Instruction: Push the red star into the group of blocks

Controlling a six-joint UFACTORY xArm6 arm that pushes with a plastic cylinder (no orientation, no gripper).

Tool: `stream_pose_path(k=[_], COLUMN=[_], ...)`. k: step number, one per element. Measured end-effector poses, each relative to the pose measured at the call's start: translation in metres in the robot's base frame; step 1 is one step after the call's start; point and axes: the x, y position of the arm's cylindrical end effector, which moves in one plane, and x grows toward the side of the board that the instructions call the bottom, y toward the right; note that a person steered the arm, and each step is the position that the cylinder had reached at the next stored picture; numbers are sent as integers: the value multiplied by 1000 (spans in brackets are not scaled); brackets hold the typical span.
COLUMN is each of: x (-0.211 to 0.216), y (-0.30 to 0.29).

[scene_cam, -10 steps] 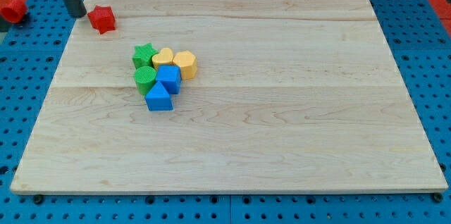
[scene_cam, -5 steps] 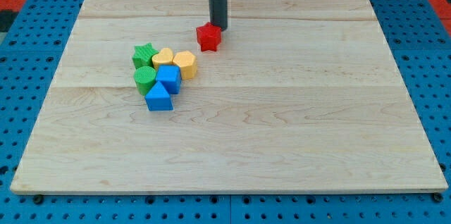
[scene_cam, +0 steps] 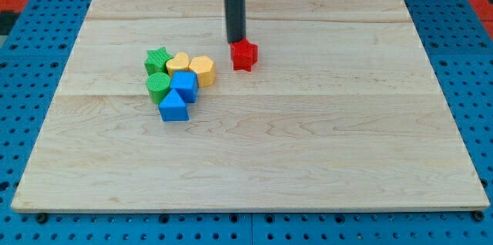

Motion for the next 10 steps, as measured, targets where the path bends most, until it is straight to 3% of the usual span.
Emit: stream_pose_path(k=[2,4,5,6,7,8,9,10], x=[58,90,112,112,101,81,115,119], y=[5,83,67,8,62,56,-23,-56])
